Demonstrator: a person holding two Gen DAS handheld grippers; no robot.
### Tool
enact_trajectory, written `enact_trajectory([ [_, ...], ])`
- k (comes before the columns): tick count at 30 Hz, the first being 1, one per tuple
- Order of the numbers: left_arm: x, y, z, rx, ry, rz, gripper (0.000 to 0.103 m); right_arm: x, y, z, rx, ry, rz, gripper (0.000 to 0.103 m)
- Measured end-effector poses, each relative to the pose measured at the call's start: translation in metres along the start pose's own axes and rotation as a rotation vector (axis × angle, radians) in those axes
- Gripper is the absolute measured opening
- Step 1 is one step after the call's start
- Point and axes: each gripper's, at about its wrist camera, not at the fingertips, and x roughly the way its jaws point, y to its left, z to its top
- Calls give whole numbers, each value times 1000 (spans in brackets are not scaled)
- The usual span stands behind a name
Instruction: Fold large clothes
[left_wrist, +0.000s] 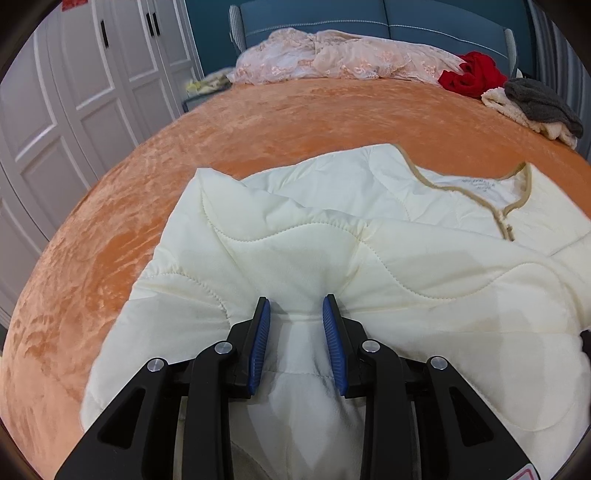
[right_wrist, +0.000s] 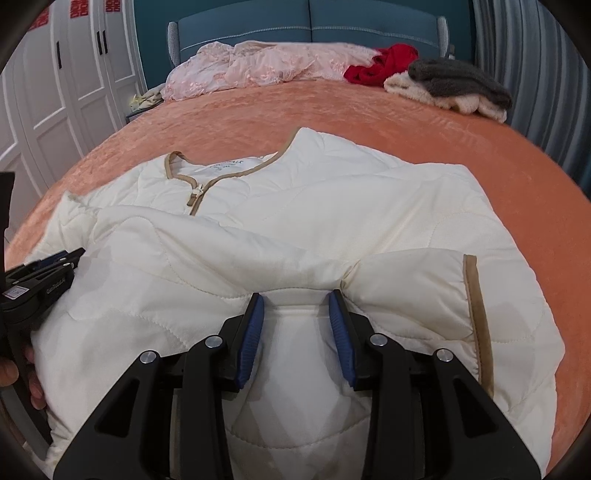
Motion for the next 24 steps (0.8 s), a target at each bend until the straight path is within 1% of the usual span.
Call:
enact_trajectory([
  [2,-12,12,6,0,32,-48,30,-10,-3,9,7,31,22,41],
  [4,-24,23,14,-2,27,-78,30,-22,1,18,-7,15,33,41],
  [6,-30,36,30,-2,15,-82,30,-29,8,35,-13,-1,83,41],
  [9,-20,53,63,-46,26,-92,30,-19,33,70,-23,6,164,43],
  [10,-15,57,71,-55,29,-89,30,-12,40,80,-20,14,199,46],
  [11,-6,60,84,-66,36,-88,30,1,51,95,-9,33,257,47],
  [13,11,65,101,-93,53,-85,30,26,65,114,23,60,314,47],
  [15,35,69,112,-120,87,-78,30,56,78,131,56,89,344,47],
  [18,68,73,110,-159,147,-91,30,94,94,146,63,122,338,47],
  [20,83,77,103,-177,155,-91,30,113,101,150,57,140,323,47],
  [21,87,77,99,-178,144,-92,30,127,106,152,62,162,338,48],
  [24,88,72,90,-152,82,-69,31,150,115,149,80,203,399,49],
])
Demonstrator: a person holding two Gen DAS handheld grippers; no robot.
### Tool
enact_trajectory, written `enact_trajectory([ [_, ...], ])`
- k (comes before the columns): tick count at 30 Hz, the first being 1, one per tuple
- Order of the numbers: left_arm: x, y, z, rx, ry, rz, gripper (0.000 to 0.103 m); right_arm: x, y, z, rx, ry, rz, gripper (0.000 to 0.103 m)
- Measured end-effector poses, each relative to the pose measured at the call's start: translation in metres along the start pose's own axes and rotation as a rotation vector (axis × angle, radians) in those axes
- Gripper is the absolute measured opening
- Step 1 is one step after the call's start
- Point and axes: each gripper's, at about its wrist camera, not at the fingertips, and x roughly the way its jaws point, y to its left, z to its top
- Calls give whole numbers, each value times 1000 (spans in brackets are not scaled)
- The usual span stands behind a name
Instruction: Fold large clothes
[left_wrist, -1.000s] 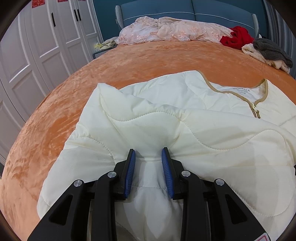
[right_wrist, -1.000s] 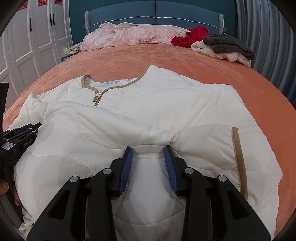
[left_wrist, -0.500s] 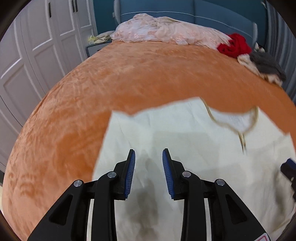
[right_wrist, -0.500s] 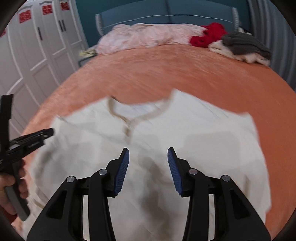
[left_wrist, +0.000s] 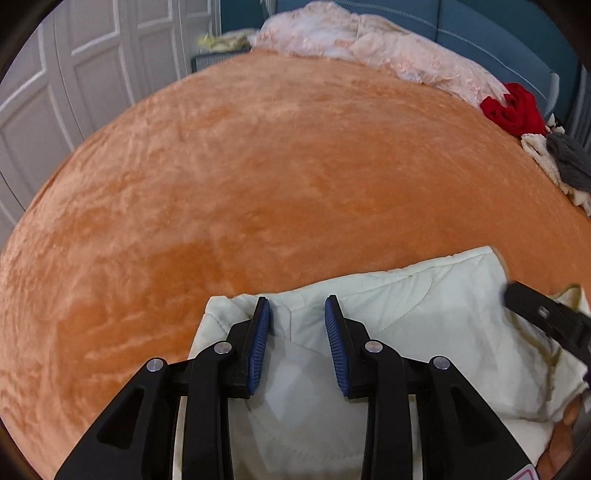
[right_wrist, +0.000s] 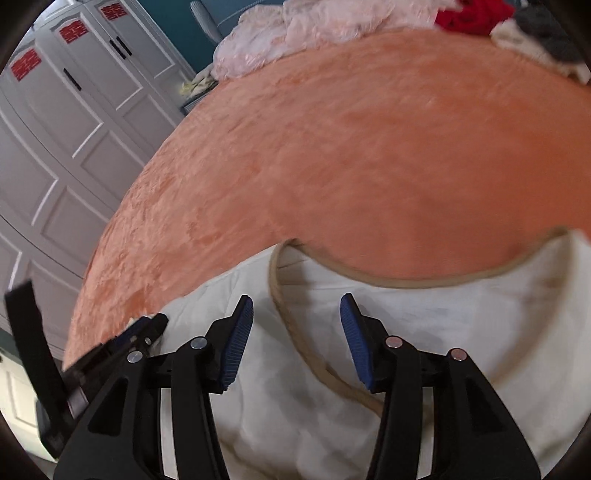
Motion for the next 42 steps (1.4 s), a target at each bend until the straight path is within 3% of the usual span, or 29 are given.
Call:
enact_trajectory([
  [3,0,-4,-5,27,-38,20,32,13,10,-5,-50,17,19,42],
  [4,1,-4,-6,27,-43,21,32,14,14,-7,-75,18,33,20],
  [5,1,-3,-7,23,-50,17,32,13,16,-8,-86,23,47,4],
  [7,3,0,-6,12,-57,4,33,3,16,-9,-97,-27,41,2],
  [9,2,3,-7,-1,-66,-15,34,-5,13,-9,-96,-71,3,1],
  [12,2,2,-10,-1,-75,-17,34,6,10,-13,-100,-68,-91,1],
  [18,7,-10,-13,57,-90,58,36,19,13,-16,-133,-52,-188,1],
  [19,6,-12,-13,65,-90,69,36,15,15,-16,-138,-62,-198,7],
  [20,6,-12,-13,68,-89,74,36,6,18,-16,-135,-85,-221,19],
  [23,6,-10,-11,58,-82,58,38,-41,9,-21,-111,-180,-277,23],
  [25,3,-9,-8,57,-68,47,42,-90,-19,-27,-37,-219,-296,26],
  [27,-7,-13,-5,76,-50,43,43,-124,-49,-32,6,-227,-336,35],
  [31,-50,-40,-1,116,-84,-97,46,-168,-113,-43,50,-189,-409,37],
  [33,-71,-76,4,159,-94,-187,68,-180,-141,-46,106,-192,-398,37],
  [35,-83,-116,8,197,-97,-281,71,-184,-162,-43,168,-201,-345,37],
  [40,-70,-199,13,283,-30,-380,72,-171,-188,-37,253,-190,-240,30],
  [42,-52,-230,10,322,38,-404,72,-163,-193,-34,249,-170,-235,29],
])
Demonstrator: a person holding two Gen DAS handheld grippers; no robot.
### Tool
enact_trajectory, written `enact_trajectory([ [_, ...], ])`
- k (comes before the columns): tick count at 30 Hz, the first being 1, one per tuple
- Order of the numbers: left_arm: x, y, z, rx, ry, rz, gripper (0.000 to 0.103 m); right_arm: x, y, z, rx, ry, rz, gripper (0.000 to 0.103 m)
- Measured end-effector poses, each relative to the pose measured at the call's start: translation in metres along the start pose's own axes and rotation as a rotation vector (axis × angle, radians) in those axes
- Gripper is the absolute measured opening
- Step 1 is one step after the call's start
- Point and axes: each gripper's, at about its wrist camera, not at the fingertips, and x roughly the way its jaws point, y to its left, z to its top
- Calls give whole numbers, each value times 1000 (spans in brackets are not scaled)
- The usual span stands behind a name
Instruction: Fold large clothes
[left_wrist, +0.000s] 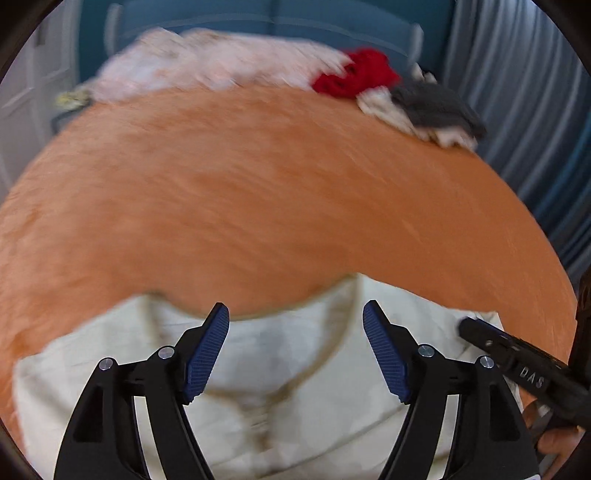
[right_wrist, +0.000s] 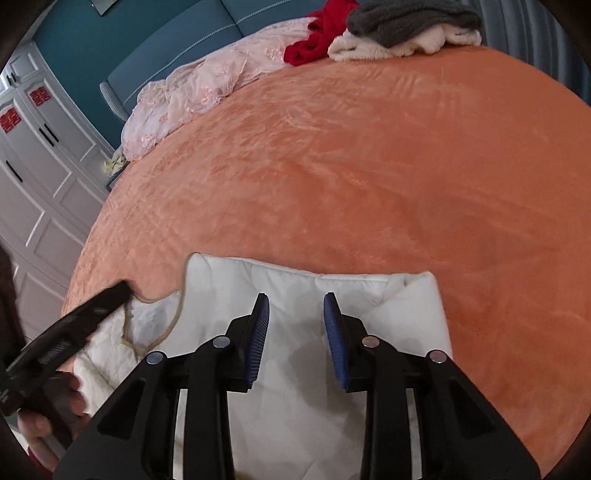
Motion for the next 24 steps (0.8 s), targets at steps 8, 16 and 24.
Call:
enact_trajectory([
  [8,61,-38,-9,102,121,-27,25,21,-18,-10,-16,43,57,21],
  [16,50,-43,-14,133,43,19,4,21,-9,-13,-67,12,-52,10],
  [24,70,-35,-24,94,29,30,9,38,0,-25,-164,-23,-168,6],
])
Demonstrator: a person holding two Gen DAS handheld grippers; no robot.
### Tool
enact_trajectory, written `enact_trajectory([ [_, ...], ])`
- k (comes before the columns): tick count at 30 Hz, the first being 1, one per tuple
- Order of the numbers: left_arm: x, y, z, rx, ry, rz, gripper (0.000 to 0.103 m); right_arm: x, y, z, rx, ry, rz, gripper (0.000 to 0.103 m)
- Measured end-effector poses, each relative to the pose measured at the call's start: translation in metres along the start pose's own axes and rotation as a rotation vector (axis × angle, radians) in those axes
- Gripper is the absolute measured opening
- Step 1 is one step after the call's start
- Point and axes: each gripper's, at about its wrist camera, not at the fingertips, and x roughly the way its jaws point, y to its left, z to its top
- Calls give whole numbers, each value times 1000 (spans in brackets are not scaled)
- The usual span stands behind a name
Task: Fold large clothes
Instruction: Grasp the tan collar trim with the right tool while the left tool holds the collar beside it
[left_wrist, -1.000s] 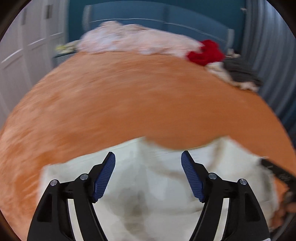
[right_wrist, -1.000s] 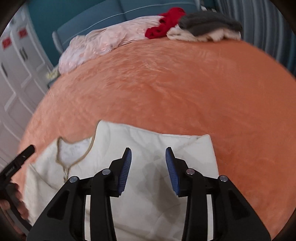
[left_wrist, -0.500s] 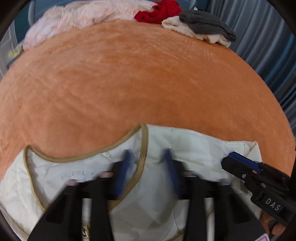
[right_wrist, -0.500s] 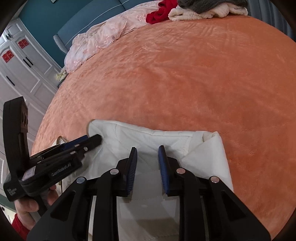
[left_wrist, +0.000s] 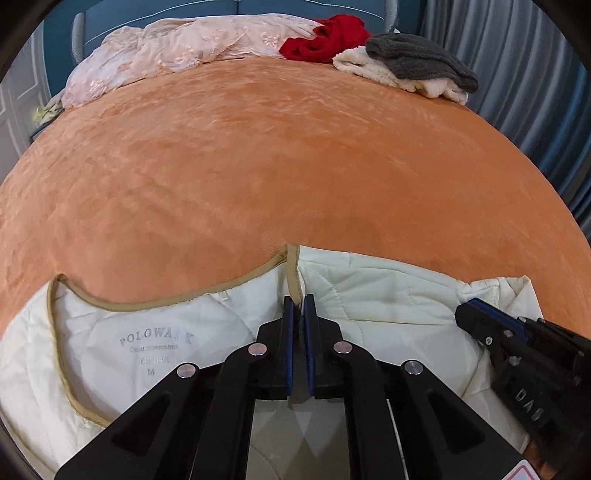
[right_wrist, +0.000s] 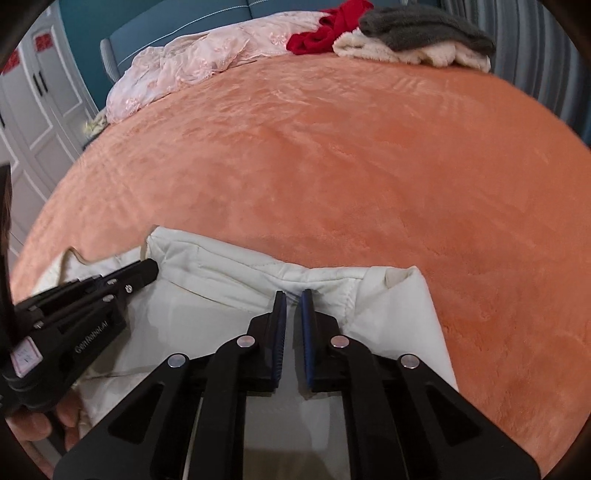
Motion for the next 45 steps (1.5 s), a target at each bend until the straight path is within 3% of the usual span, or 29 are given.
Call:
enact_trajectory([
  [5,-25,6,-1,-44,-38,22,14,-5,3,7,-23,18,-23,7],
  [7,-57,25,-3,-103,-73,32,15,-28,12,16,-61,4,-116,13],
  [8,-70,34,-5,-110,-80,41,24,-41,17,18,-68,-25,-129,13],
  [9,-83,44,-8,-113,-86,72,34,-59,26,20,-71,-57,-106,13],
  [12,-109,79,-17,-86,-100,250,35,-83,70,18,-132,-69,6,13],
  [14,-103,97,-23,-80,-54,310,34,-75,100,11,-182,-36,58,13],
  [16,-86,106,-32,-89,5,274,30,-52,128,-2,-216,17,105,13],
  [18,-72,104,-41,-68,17,237,25,-31,143,-12,-244,56,135,13],
  [20,-57,101,-47,-31,23,246,23,-9,148,-23,-268,96,127,10],
  [24,-47,105,-50,-32,-17,262,24,-4,140,-19,-238,72,154,8],
  [27,-45,104,-52,-37,-37,278,28,4,135,-15,-195,47,138,0],
  [33,-42,112,-52,-91,-66,261,29,11,131,-15,-140,-9,96,0],
  [45,-35,105,-51,-66,-79,311,29,15,136,-17,-162,-29,71,0],
])
